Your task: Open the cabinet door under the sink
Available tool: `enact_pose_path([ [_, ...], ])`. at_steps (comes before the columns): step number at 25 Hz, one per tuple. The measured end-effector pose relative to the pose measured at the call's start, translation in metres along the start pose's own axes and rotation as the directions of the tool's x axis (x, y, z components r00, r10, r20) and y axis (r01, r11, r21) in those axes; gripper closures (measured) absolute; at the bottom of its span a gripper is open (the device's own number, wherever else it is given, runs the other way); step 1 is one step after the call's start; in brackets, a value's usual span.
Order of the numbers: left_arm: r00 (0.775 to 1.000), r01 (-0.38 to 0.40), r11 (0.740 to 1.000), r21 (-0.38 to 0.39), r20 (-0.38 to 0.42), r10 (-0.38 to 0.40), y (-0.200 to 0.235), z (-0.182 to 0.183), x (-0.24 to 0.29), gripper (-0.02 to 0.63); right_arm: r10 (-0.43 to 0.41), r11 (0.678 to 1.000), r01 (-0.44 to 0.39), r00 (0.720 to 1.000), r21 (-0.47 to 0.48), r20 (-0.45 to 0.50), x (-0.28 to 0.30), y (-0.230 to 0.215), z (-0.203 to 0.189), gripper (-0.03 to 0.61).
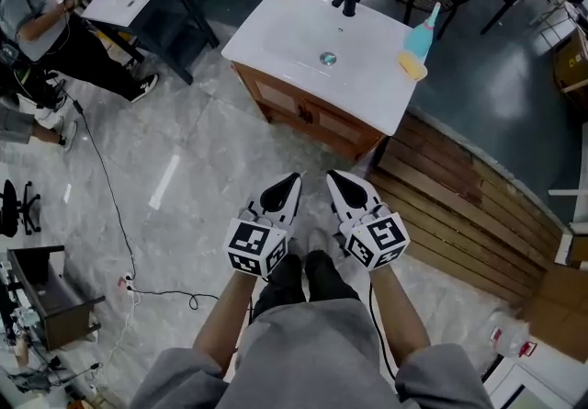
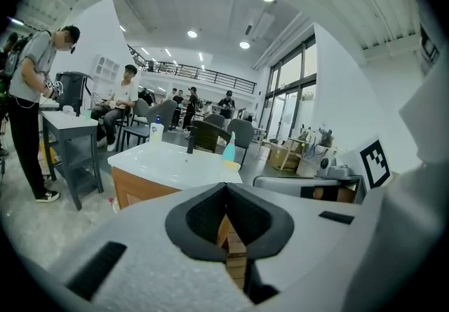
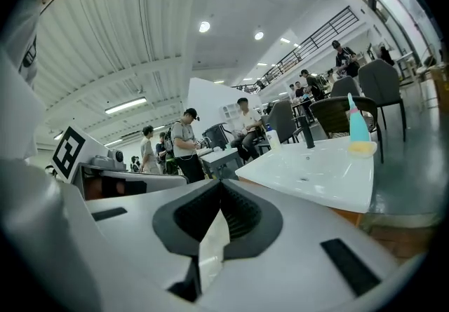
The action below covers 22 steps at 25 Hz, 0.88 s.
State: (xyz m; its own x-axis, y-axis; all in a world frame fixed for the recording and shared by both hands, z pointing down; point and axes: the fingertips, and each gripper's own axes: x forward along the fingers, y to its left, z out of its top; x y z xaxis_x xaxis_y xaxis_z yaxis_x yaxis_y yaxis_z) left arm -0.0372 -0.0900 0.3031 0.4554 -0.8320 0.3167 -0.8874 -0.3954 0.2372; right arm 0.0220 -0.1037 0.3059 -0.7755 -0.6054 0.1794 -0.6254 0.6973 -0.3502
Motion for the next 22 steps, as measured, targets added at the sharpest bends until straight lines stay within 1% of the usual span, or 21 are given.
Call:
enact_pose_path([
  [9, 0.999, 0.006, 1.0, 0.005, -0.045, -0.006, 0.03, -0.017, 0.037, 0.604, -0.011, 1.0, 0.011, 1.0, 0.022, -0.009, 0.036, -0.031, -0.014, 0.571],
  [16, 0.997, 0.032, 0.999, 0.013, -0.077, -0.031, 0.068, -0.031, 0.071, 0.604, -0.05, 0.998, 0.051, 0.998, 0.04, -0.027, 0.074, -0.055, -0.032, 0.571],
  [22, 0.992, 0.062, 0.998, -0.012, -0.107, -0.063, 0.105, -0.046, 0.096, 0.605, -0.089, 0.995, 0.091, 0.995, 0.047, -0.041, 0.109, -0.068, -0.049, 0.571],
])
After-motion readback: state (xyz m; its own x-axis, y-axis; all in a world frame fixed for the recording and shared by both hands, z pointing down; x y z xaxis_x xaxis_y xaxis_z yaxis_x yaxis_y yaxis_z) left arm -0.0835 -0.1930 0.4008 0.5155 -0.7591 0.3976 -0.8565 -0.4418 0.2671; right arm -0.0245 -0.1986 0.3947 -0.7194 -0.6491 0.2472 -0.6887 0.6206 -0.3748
